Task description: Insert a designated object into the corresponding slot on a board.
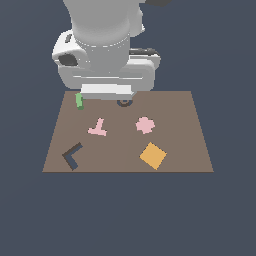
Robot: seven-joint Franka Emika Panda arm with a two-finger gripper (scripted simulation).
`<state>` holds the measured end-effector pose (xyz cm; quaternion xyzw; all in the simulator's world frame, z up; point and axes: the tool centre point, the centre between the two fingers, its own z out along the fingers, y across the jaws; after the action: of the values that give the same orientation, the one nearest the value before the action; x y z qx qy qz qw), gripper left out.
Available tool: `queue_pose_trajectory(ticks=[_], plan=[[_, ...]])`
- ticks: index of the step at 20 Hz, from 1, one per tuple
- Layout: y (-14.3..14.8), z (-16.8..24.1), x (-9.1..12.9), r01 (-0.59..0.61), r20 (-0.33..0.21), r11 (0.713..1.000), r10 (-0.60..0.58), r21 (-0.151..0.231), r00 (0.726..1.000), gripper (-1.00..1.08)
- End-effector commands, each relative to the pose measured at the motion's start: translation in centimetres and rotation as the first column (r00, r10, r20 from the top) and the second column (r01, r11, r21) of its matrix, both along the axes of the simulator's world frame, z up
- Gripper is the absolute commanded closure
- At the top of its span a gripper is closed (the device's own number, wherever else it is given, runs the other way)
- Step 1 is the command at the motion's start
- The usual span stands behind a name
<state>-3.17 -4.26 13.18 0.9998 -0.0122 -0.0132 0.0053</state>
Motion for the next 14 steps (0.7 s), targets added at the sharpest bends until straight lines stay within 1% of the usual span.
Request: queue_pose_trajectory(ticks=[1,7,14], plan=[[-0.9,-0.7,-0.8,-0.024,0.002,1.0,0.024,0.001,1.0,-0.92],[-3.7,-2.9,-2.9,-0.104,0.009,0.995,0.104,0.004,0.995,-0.92],[-7.4,-5.6,-5.2,-0.201,0.018,0.98,0.201,0.007,0.979,-0.92]])
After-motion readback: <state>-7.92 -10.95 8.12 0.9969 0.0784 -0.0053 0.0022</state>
